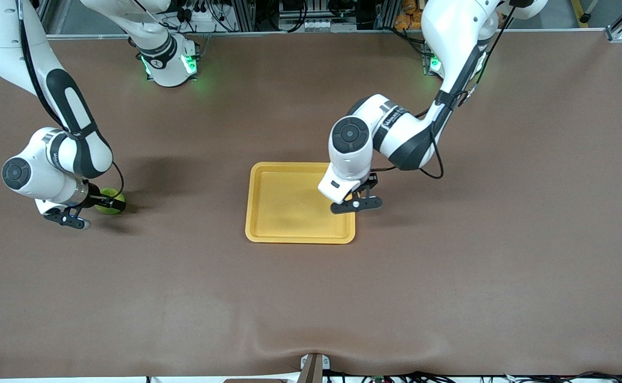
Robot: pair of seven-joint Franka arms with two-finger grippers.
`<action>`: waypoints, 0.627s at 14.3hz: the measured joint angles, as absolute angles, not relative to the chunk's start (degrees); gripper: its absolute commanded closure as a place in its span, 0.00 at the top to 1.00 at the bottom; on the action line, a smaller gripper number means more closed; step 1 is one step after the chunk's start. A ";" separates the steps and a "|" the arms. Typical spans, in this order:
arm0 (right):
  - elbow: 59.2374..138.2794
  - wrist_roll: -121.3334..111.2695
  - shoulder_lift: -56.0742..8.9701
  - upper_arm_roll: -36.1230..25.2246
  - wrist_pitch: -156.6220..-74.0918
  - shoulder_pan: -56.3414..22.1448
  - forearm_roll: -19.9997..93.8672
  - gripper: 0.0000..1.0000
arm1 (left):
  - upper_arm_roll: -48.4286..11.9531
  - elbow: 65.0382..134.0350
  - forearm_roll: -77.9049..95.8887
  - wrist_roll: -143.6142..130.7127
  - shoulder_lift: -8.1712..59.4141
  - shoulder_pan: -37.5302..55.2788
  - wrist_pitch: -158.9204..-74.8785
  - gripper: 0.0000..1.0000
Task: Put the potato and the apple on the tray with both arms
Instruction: 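Carry the potato over the tray with the left gripper while the right lifts the apple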
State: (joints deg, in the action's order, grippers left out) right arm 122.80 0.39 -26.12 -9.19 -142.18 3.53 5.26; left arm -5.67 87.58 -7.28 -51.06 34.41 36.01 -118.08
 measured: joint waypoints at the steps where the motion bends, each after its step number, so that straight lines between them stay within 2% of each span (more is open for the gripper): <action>1: 122.77 0.36 -26.13 -9.16 -142.18 3.47 5.26 0.00 | -5.66 86.81 -8.17 -52.06 35.18 36.80 -118.04 0.00; 5: 122.04 0.35 -25.85 -8.82 -140.93 2.56 5.26 0.00 | -5.63 84.14 -12.84 -56.48 38.25 39.74 -118.02 0.00; 9: 118.60 0.37 -24.35 -8.82 -132.53 2.08 5.28 0.00 | -5.59 83.30 -18.87 -56.70 41.79 41.38 -117.84 0.00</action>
State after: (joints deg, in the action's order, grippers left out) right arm 118.60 0.37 -24.35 -8.82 -132.53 2.08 5.28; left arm -5.59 83.30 -18.87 -56.70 41.79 41.38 -117.84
